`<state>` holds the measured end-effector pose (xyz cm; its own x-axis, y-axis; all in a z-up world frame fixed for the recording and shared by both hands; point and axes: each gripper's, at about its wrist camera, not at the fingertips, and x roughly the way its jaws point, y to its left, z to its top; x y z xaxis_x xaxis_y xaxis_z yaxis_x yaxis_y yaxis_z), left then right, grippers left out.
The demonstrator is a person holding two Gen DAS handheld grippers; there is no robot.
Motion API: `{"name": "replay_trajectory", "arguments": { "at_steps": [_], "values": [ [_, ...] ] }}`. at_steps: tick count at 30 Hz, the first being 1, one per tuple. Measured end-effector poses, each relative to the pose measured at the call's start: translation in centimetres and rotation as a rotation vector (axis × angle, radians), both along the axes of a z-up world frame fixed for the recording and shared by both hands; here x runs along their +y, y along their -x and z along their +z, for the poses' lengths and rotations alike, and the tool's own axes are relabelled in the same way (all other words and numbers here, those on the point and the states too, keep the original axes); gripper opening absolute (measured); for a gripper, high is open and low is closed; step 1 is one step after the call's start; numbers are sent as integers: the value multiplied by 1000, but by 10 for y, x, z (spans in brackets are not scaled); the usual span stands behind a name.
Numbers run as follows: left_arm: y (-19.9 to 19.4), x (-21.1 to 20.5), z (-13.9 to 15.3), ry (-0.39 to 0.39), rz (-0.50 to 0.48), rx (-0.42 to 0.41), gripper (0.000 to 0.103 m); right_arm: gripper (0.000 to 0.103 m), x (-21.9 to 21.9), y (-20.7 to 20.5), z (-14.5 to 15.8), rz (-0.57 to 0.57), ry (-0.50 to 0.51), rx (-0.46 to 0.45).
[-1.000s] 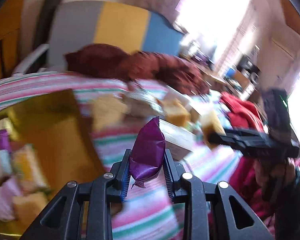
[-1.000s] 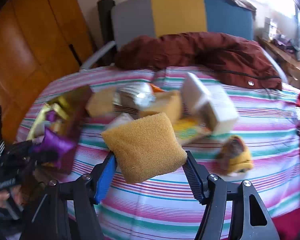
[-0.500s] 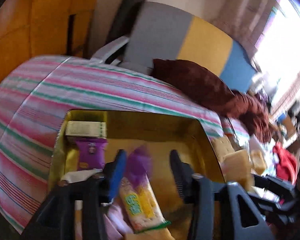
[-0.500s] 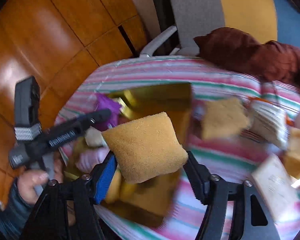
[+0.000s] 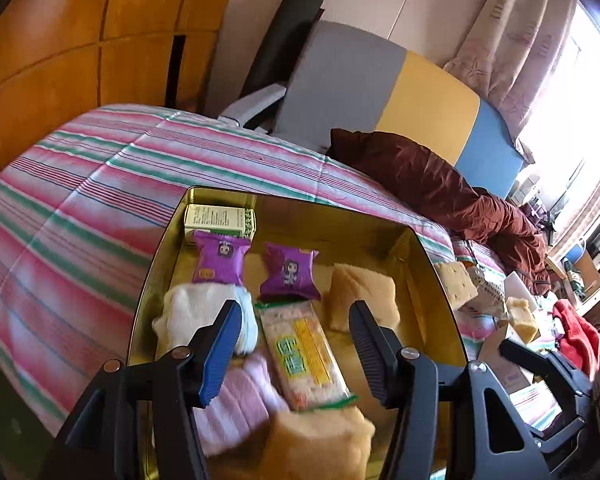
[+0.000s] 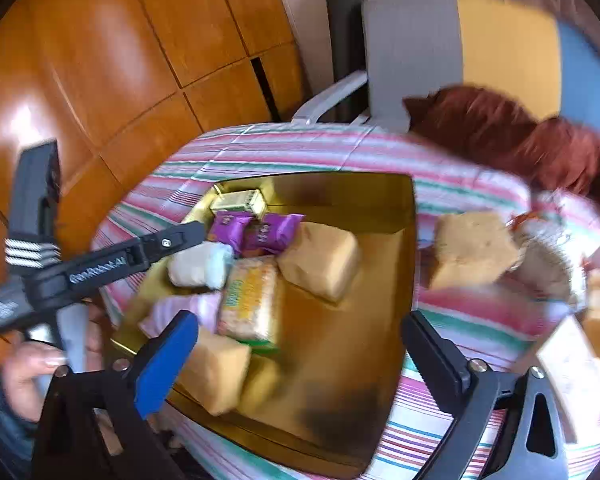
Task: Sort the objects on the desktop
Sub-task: 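Carry the purple packet and sponge into the gold tray and open both tools, then move both open tools from the tray back to the pile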
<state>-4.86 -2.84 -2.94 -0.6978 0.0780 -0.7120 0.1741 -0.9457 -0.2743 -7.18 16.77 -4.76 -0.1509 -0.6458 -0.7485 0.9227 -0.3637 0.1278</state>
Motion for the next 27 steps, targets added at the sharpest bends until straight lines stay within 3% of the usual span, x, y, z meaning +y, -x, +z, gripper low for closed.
{"name": "replay_trajectory", "arguments": {
  "at_steps": [5, 8, 10, 14, 16, 24, 27],
  "values": [
    [-14, 13, 10, 74, 24, 20, 57, 103, 21, -24, 12, -30, 64, 190],
    [-21, 17, 15, 111, 38, 31, 57, 103, 31, -25, 18, -52, 94, 206],
    [-25, 19, 18, 123, 37, 39, 56, 103, 36, -16, 16, -77, 93, 145],
    [-34, 32, 27, 209, 40, 72, 57, 103, 50, 9, 7, -77, 120, -130],
    [-36, 36, 31, 224, 36, 83, 57, 103, 60, 20, 5, -110, 135, -197],
    [-37, 45, 31, 220, 15, 68, 58, 103, 93, 26, 18, -202, 111, 4],
    [-36, 46, 29, 215, 11, 55, 62, 103, 106, 35, 20, -229, 104, 41]
  ]
}}
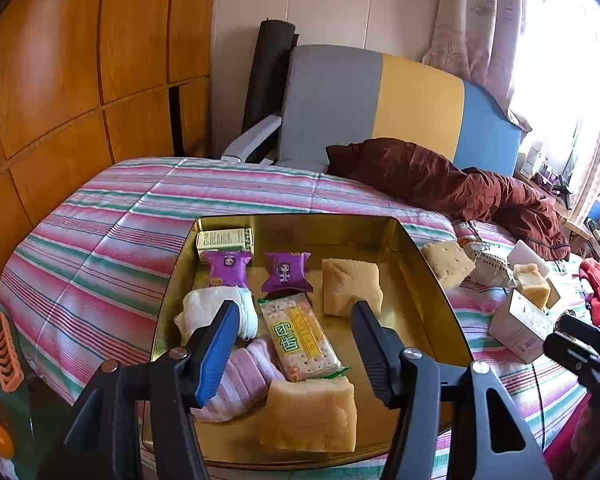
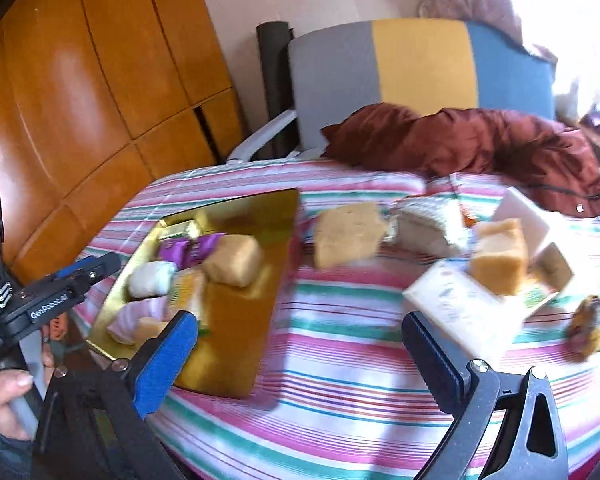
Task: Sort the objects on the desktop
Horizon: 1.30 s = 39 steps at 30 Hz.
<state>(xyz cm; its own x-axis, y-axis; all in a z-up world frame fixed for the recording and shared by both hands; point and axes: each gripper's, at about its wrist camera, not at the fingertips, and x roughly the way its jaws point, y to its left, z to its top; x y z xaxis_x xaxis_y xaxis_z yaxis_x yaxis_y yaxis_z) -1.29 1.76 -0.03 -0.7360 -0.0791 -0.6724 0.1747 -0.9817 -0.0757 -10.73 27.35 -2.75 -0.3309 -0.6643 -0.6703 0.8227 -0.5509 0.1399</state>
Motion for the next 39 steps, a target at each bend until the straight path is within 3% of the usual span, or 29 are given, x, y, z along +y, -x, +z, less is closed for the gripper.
{"name": "replay_trajectory", "arguments": {
  "at_steps": [5, 12, 15, 26, 32, 34, 39],
  "values": [
    [1, 1, -2, -18, -15, -6, 71, 102, 19, 21, -1, -42, -50, 15],
    [4, 2, -12, -67, -41, -37, 77, 88, 44, 54, -8, -89, -131, -14],
    [6, 1, -15, -86, -43, -46, 77, 87, 52, 63, -9, -96, -161, -20],
    [5, 13, -21, -108, -106, -68, 78, 92, 37, 92, -22, -3, -315, 4],
    [4, 29, -21, -114, -175, -73, 78, 92, 20, 103, -36, 58, -381, 80],
    [5, 34, -20, -110, -188, -78, 78, 88, 14, 104, -41, 82, -407, 103],
    [14, 54, -17, -94, -244, -96, 78, 64, 4, 106, -59, 113, -470, 108]
  ]
}}
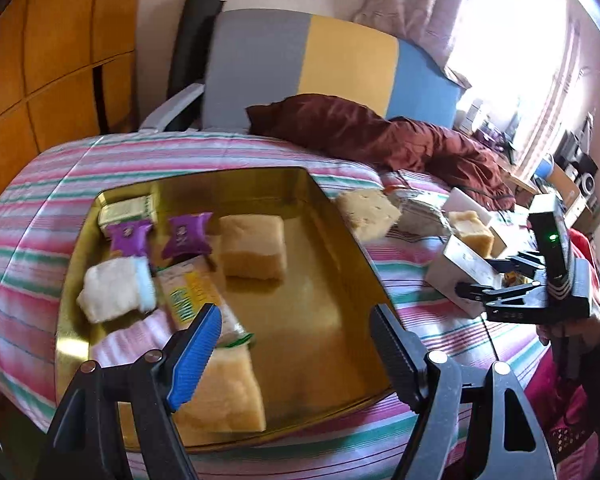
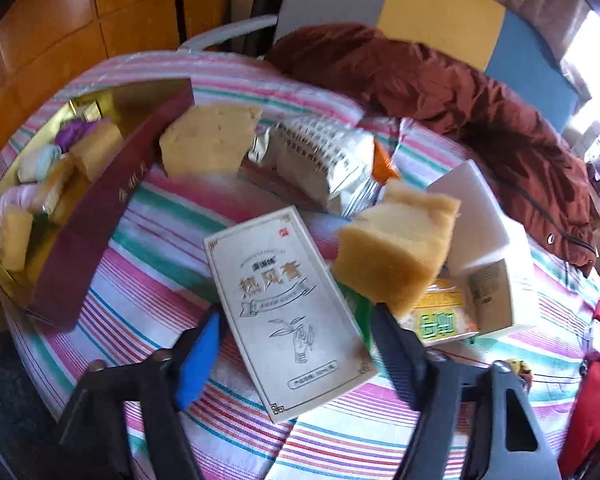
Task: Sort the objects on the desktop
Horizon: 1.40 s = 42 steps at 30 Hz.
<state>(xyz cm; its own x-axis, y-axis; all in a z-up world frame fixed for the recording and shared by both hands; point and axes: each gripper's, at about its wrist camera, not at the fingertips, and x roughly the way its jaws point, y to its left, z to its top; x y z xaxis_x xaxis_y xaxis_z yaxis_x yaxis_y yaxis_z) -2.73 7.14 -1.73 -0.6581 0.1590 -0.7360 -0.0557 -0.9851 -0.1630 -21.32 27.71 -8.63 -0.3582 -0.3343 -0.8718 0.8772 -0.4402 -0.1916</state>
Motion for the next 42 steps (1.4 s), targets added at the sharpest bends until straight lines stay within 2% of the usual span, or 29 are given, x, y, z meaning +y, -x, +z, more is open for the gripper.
{"name": "replay_trajectory", "arguments": {
  "at_steps": [3, 11, 16, 19, 24, 28, 32, 39, 42],
  "values": [
    [9, 16, 4, 18, -61, -10, 78, 52, -2, -3, -4, 16, -22, 7],
    [56, 63, 15, 48, -180, -64, 80, 51, 2, -3, -2, -10, -44, -21],
    [98, 90, 11, 80, -244, -112, 82, 51, 5, -4, 6, -22, -24, -47],
    [119, 102, 7, 128, -277, -122, 84, 51, 7, -3, 8, -29, -11, -72],
    [153, 117, -14, 211, -333, -176, 88, 52, 6, -1, 7, -36, -20, -83],
    [170, 127, -33, 321, -387, -200, 95, 52, 5, 0, 8, -33, -12, -94],
    [186, 132, -47, 417, -453, -212, 97, 52, 4, 1, 8, -30, -5, -105],
    [205, 134, -63, 453, -540, -245, 98, 52, 4, 6, 7, -39, -1, -126],
    [212, 134, -70, 430, -556, -264, 98, 52, 4, 8, 6, -45, -3, -133]
  ]
}}
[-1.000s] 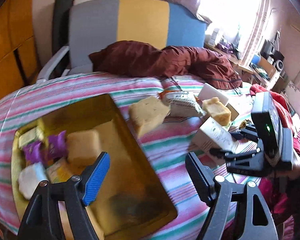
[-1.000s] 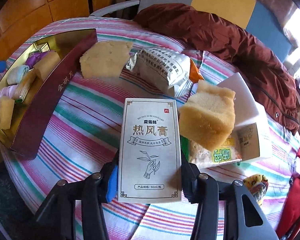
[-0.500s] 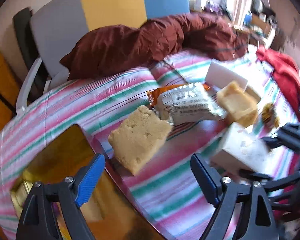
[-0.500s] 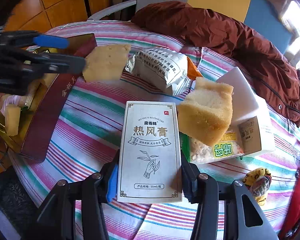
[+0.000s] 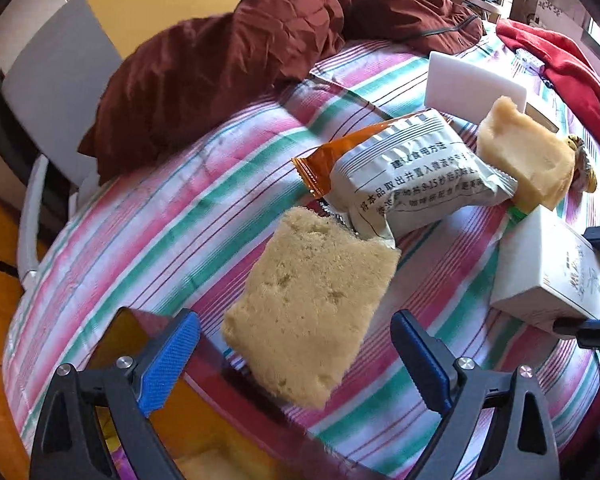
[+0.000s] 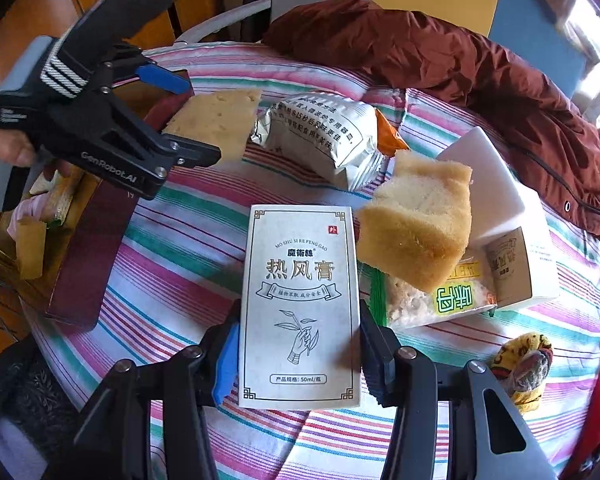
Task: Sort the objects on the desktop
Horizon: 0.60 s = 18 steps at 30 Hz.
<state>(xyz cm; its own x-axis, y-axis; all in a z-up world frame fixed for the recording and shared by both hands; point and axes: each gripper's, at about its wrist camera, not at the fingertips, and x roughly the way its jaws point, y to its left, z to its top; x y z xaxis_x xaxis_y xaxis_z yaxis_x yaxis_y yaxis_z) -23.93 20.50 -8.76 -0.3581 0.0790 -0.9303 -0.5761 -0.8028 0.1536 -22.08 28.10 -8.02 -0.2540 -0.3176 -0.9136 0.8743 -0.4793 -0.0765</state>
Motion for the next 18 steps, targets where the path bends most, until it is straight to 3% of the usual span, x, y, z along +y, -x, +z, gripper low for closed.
{"name": "replay_trajectory", "arguments": {
  "at_steps": [3, 5, 6, 11, 18],
  "values": [
    [4, 2, -5, -4, 1, -14, 95, 52, 0, 2, -1, -9, 1, -8],
    [5, 4, -8, 10, 2, -6, 86, 52, 0, 4, -2, -14, 0, -13],
    [4, 5, -8, 5, -4, -4, 72, 52, 0, 4, -2, -15, 1, -15],
    [-2, 2, 0, -43, 2, 20, 65, 52, -1, 4, -4, -12, -6, -12],
    [-24, -11, 33, -193, 85, 51, 64, 51, -3, -3, -6, 2, -21, 7]
  ]
}}
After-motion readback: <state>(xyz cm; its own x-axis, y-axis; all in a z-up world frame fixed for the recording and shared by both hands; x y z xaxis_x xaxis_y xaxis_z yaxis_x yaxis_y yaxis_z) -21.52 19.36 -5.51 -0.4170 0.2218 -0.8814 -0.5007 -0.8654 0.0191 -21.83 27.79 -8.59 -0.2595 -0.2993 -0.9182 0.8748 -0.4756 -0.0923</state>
